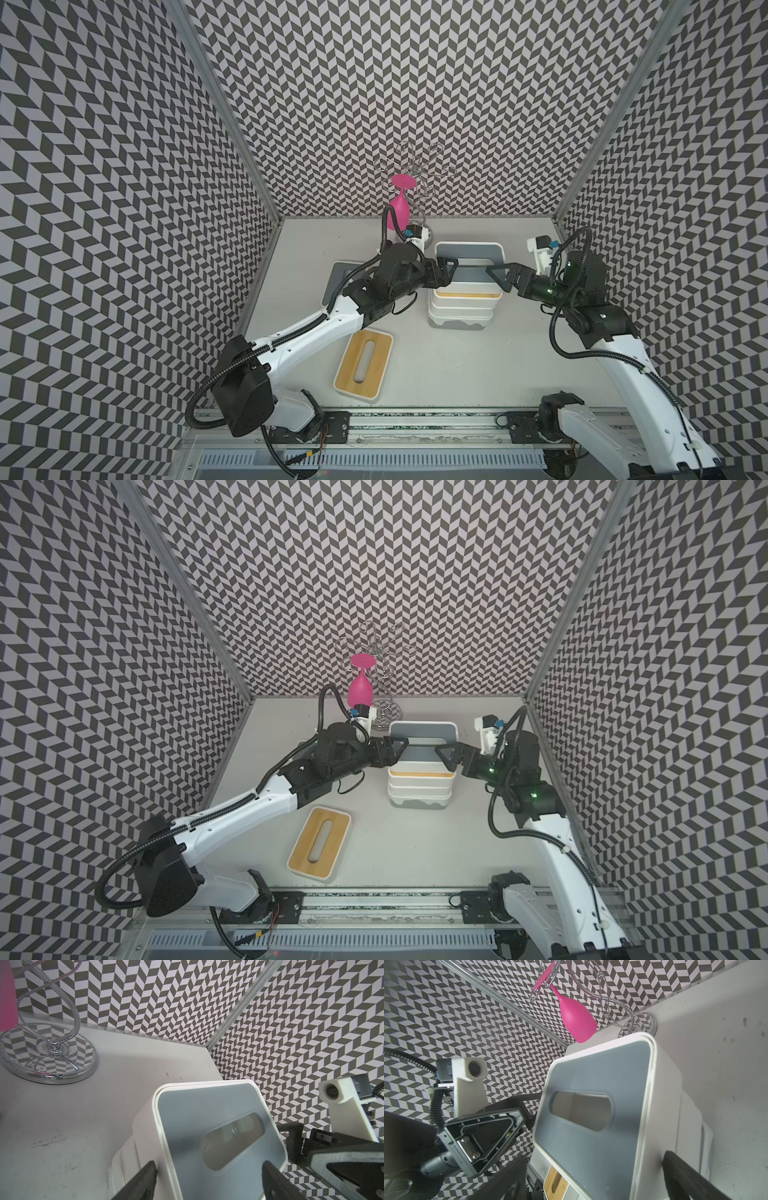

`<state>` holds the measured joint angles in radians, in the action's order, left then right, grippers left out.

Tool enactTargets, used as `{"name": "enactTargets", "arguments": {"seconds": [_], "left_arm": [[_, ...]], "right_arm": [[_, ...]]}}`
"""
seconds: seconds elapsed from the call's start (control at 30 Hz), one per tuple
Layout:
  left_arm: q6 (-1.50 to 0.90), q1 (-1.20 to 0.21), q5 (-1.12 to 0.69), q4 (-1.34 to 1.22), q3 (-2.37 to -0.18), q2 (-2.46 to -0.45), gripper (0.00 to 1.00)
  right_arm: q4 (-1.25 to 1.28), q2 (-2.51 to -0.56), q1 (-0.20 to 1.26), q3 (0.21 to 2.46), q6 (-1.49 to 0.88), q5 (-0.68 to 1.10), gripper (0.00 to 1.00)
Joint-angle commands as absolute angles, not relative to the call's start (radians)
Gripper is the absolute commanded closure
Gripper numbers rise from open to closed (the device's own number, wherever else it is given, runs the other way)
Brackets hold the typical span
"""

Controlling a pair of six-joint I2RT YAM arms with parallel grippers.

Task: Stack the tissue boxes
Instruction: Place the tissue box at the tissue box.

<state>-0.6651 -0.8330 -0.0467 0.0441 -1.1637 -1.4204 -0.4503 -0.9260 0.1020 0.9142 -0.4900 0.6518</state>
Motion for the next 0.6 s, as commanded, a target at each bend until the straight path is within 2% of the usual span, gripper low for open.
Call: {"name": "enactTargets", "arguments": {"seconds": [0.0, 0.57], "left_arm": [[-0.658, -0.851, -0.055, 0.052, -1.195, -1.423, 0.20], [-0.670, -0.868, -0.011, 0.044, -1.146, -1.377, 0.20]], "right_arm": [[-0.446, -0.902, 0.107, 0.913, -0.478, 0.703, 0.01], [-0.460, -0.887, 0.114, 0.912, -0.485, 0.714, 0.01]]}}
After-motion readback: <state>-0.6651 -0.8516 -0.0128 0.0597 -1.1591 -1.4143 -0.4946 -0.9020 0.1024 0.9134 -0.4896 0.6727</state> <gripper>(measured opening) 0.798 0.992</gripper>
